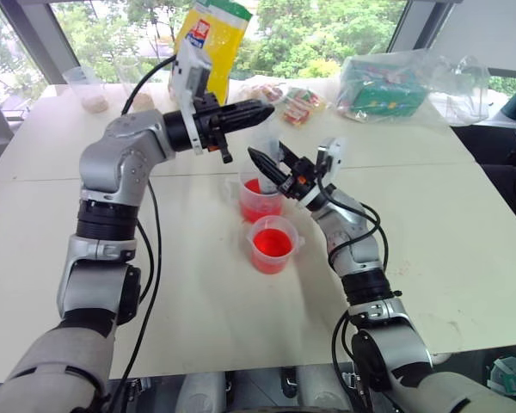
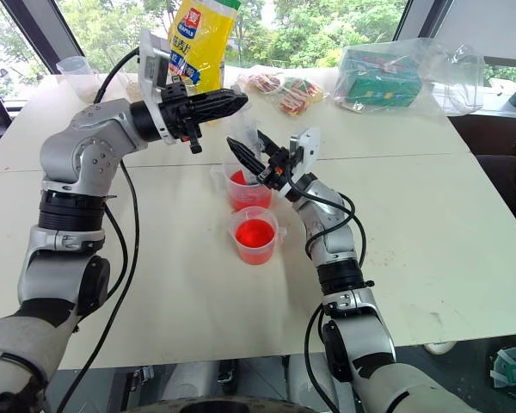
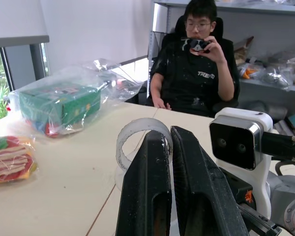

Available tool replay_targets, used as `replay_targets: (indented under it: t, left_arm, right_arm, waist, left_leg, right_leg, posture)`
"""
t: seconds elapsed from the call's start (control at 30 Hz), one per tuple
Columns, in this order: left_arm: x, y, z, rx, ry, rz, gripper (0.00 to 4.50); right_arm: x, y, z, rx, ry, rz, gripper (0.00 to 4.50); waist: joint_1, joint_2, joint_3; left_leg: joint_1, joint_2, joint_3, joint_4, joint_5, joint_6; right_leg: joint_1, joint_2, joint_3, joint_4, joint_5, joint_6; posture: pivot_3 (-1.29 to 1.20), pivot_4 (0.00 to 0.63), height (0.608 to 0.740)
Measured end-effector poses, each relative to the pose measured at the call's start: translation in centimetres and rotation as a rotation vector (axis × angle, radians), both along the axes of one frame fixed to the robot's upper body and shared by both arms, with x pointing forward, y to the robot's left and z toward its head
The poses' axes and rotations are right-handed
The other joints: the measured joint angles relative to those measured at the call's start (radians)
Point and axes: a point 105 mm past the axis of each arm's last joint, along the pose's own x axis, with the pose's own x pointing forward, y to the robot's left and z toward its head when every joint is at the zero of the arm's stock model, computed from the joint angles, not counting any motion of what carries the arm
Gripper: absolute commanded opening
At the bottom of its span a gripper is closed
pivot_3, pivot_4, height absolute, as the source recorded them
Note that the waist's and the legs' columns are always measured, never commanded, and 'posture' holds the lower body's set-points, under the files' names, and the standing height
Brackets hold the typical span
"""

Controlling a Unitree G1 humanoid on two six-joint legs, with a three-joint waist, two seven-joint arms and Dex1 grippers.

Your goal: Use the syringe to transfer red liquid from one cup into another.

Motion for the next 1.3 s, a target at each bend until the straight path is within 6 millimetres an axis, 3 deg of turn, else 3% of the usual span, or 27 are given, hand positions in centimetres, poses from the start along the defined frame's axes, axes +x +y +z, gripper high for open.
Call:
replay_targets:
  t: [0.27,0.3,0.37,0.57,0.8,1.0,1.1,1.2,1.3]
  left_arm:
    - [-0.3,0.3,0.2,0.012,-0.023,0.006,0.04]
    - [-0.4,0.5,0.1,0.019,-0.029,0.009,0.69]
    - [-0.6,0.7,0.1,0.030,-0.037,0.015,1.40]
    - [-1.8,0.8,-0.6,0.048,-0.042,-0.008,4.41]
    - [-2.1,3.5,-1.6,0.096,-0.010,0.048,4.47]
    - [-2.4,5.9,-2.3,0.126,0.041,0.107,4.47]
    - [-2.5,6.6,-1.9,0.109,0.039,0.130,4.47]
    - [-2.4,6.9,-1.6,0.096,0.036,0.139,4.47]
    - [-2.3,6.7,-1.0,0.087,0.025,0.139,4.47]
  right_arm:
    - [-0.2,0.2,0.2,-0.003,0.003,0.012,1.42]
    - [-0.2,0.3,0.2,-0.005,0.003,0.018,1.42]
    - [-0.4,0.5,0.3,-0.009,0.002,0.036,1.42]
    - [-0.1,0.7,0.6,-0.024,0.028,0.045,1.42]
    - [0.2,0.4,1.4,-0.002,0.032,0.036,1.42]
    - [0.0,-0.5,5.6,0.094,-0.050,0.025,1.42]
    - [-1.1,-1.2,7.4,0.128,-0.071,0.047,1.42]
    - [-3.7,-2.0,9.7,0.170,-0.091,0.128,1.42]
    - [-6.1,-2.3,9.6,0.161,-0.057,0.215,1.42]
  waist:
    - [0.000,0.000,0.000]
    - [-0.001,0.000,0.000]
    - [-0.001,0.000,0.000]
    - [0.000,0.000,0.000]
    - [-0.003,0.000,0.000]
    - [0.002,0.000,0.000]
    - [0.004,0.000,0.000]
    - [0.004,0.000,0.000]
    - [0.003,0.000,0.000]
  left_leg:
    - [0.000,0.000,0.000,0.000,0.000,0.000]
    - [0.000,0.000,0.000,0.000,0.000,0.000]
    - [0.000,0.000,0.000,0.000,0.000,0.000]
    - [0.000,0.000,0.000,0.000,0.000,0.000]
    - [0.000,0.000,0.000,0.000,0.000,0.000]
    - [-0.001,0.000,0.000,0.000,0.000,0.000]
    - [-0.001,0.000,0.000,0.000,0.000,0.000]
    - [-0.001,0.000,-0.001,0.000,0.000,0.000]
    - [-0.001,0.000,-0.001,0.000,0.000,0.000]
  right_leg:
    - [0.000,0.000,0.000,0.000,0.000,0.000]
    - [0.000,0.000,0.000,0.000,0.000,0.000]
    - [0.000,0.000,0.000,0.000,0.000,0.000]
    - [0.000,0.000,0.000,0.000,0.000,0.000]
    - [-0.001,0.000,0.000,0.000,0.000,0.000]
    - [-0.001,0.000,0.000,0.000,0.000,0.000]
    - [-0.001,-0.001,0.000,0.000,0.000,0.000]
    - [-0.001,-0.002,0.000,-0.001,0.000,0.000]
    - [-0.001,-0.001,0.000,0.000,0.000,0.000]
  posture:
    - [0.00,0.150,0.740]
    - [0.00,0.150,0.740]
    - [0.00,0.150,0.740]
    - [0.00,0.150,0.740]
    - [0.00,0.150,0.740]
    - [0.00,0.150,0.740]
    - [0.00,0.150,0.740]
    - [0.00,0.150,0.740]
    - [0.00,0.150,0.740]
